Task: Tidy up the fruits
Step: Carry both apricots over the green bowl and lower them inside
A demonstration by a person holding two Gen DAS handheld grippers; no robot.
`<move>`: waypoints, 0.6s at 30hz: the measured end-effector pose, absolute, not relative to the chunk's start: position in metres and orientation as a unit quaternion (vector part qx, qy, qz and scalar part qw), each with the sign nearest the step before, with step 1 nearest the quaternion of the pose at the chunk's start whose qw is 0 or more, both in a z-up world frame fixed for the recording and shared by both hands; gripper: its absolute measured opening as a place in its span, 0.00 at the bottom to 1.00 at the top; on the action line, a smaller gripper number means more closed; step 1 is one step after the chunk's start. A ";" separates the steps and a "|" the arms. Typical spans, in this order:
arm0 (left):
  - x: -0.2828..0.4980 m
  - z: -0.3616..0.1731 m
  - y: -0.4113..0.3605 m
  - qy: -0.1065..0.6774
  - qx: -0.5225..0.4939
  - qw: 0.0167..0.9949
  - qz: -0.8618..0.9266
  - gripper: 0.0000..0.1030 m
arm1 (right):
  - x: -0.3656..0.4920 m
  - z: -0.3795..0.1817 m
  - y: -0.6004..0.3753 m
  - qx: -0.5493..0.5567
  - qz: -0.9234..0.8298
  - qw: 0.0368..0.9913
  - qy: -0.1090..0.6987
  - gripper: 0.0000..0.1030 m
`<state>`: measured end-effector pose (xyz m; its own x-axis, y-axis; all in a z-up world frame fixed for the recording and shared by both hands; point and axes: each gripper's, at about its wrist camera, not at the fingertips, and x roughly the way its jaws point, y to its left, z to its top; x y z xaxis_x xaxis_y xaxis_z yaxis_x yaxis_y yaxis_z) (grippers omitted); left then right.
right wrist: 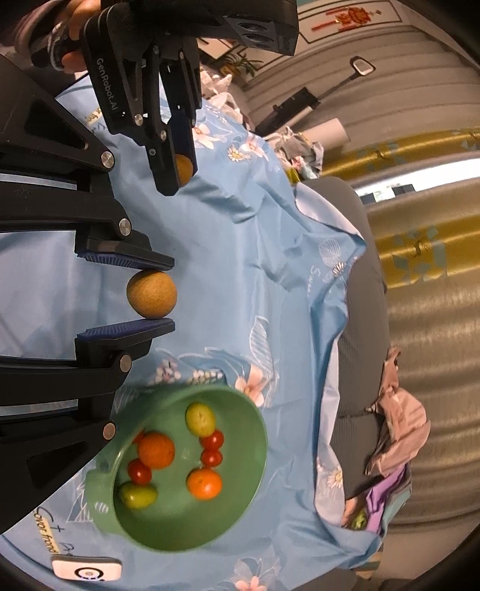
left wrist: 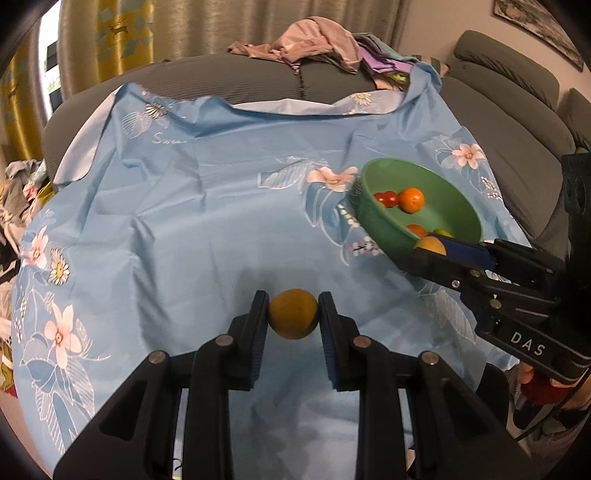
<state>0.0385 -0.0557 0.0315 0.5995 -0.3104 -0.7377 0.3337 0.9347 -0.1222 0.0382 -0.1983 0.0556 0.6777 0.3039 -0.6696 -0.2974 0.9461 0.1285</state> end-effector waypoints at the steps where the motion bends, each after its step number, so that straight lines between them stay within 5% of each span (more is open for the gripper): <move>1: 0.040 0.032 -0.060 0.409 0.018 0.894 -0.183 0.26 | 0.038 0.056 -0.202 0.007 0.161 0.917 0.365 0.27; 18: 0.070 0.048 -0.128 0.395 0.061 0.884 -0.243 0.26 | 0.044 0.062 -0.260 0.047 0.114 0.928 0.351 0.27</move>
